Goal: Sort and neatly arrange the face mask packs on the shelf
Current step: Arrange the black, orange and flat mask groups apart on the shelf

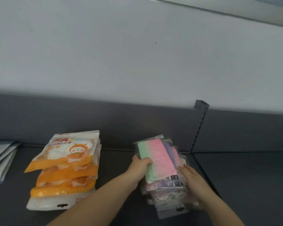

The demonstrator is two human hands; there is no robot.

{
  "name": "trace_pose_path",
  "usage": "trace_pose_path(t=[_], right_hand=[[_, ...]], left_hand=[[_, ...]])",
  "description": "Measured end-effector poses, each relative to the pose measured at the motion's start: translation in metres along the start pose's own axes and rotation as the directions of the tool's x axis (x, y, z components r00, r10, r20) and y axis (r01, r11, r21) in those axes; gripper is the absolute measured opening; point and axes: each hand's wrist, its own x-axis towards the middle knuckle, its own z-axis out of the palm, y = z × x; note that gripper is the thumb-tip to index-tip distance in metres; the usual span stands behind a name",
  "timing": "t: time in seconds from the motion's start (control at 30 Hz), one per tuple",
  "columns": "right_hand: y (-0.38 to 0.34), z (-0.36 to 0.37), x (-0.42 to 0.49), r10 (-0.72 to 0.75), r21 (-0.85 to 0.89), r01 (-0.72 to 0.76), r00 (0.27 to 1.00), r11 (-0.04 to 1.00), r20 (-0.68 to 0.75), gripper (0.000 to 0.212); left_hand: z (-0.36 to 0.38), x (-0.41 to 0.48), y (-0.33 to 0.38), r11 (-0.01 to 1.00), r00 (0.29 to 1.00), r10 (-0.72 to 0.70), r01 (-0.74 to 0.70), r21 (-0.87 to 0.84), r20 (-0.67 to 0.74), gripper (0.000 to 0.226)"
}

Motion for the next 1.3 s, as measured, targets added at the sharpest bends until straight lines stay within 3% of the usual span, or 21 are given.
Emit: trace_pose_path(t=[0.13,0.23,0.33,0.47,0.67,1.0,1.1,1.2,1.3], right_hand=[[-0.016,-0.001,0.001,-0.059,-0.096,0.051,0.995,0.994,-0.075,0.065],[-0.039,-0.01,0.002,-0.184,-0.415,0.091,0.964,0.905,-0.19,0.076],[-0.058,-0.013,0.008,-0.279,-0.599,0.096,0.935,0.795,-0.219,0.086],[-0.102,0.024,-0.024,-0.368,-0.688,0.167,0.917,0.706,-0.156,0.076],[-0.118,0.121,-0.06,-0.355,-0.793,0.199,0.935,0.576,-0.023,0.071],[-0.162,0.232,-0.103,-0.39,-0.827,0.208,0.921,0.523,-0.015,0.064],[-0.179,0.247,-0.116,-0.444,-0.897,0.194,0.896,0.398,-0.003,0.059],[-0.193,0.247,-0.121,-0.441,-0.969,0.079,0.897,0.234,-0.034,0.054],[-0.213,0.256,-0.12,-0.47,-0.976,0.062,0.881,0.211,-0.045,0.05]], left_hand=[[-0.005,-0.014,0.028,0.977,0.996,0.088,-0.081,0.195,-0.028,0.083],[-0.02,-0.029,0.068,0.907,0.971,0.238,-0.217,0.362,-0.014,0.104],[-0.051,-0.048,0.107,0.784,0.918,0.391,-0.367,0.5,0.06,0.083],[-0.121,-0.074,0.14,0.637,0.861,0.504,-0.42,0.647,0.064,0.069],[-0.233,-0.101,0.131,0.595,0.825,0.564,-0.414,0.689,0.008,0.051],[-0.406,-0.118,0.116,0.435,0.878,0.478,-0.223,0.872,-0.013,0.062],[-0.444,-0.125,0.106,0.418,0.898,0.439,-0.175,0.892,-0.029,0.065],[-0.473,-0.129,0.099,0.4,0.909,0.414,-0.136,0.907,-0.047,0.065],[-0.496,-0.13,0.097,0.392,0.906,0.416,-0.099,0.914,-0.08,0.066]])
